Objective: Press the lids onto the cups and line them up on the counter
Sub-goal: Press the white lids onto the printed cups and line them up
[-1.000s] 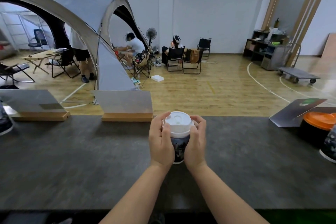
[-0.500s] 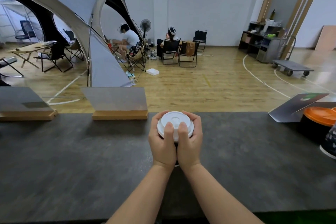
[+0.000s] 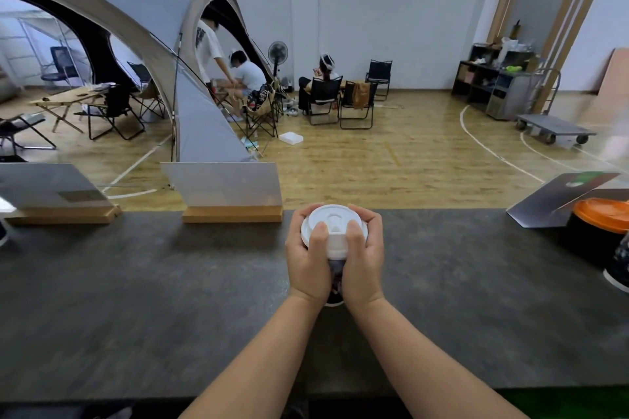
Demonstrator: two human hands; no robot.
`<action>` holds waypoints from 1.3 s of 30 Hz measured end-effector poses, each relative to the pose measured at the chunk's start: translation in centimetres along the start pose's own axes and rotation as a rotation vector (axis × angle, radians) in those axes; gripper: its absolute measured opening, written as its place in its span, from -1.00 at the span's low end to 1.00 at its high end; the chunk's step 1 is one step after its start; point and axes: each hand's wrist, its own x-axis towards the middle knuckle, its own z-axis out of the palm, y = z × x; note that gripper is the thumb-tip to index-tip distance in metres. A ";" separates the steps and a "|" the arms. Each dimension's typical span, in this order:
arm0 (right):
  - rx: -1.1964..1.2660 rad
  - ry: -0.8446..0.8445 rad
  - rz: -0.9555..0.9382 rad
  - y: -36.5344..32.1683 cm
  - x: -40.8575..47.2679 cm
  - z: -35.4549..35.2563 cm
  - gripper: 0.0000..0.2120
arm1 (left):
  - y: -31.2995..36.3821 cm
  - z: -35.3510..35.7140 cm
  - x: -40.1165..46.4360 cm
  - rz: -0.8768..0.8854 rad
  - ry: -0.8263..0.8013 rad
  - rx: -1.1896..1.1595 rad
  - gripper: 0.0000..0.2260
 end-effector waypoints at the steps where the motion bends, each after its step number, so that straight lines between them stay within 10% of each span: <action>1: 0.069 -0.001 0.034 -0.3 0.1 -0.2 -0.67 | 0.1 -0.1 0.0 -0.019 -0.016 -0.008 -0.62; 25: 0.003 -0.005 -0.021 0.3 0.2 -0.3 -0.61 | 0.2 0.6 -0.7 0.052 0.103 0.000 -0.60; 39: -0.024 -0.058 -0.003 -0.1 0.3 -0.5 -0.59 | 4.4 -1.5 1.7 -0.464 -0.183 0.151 -0.61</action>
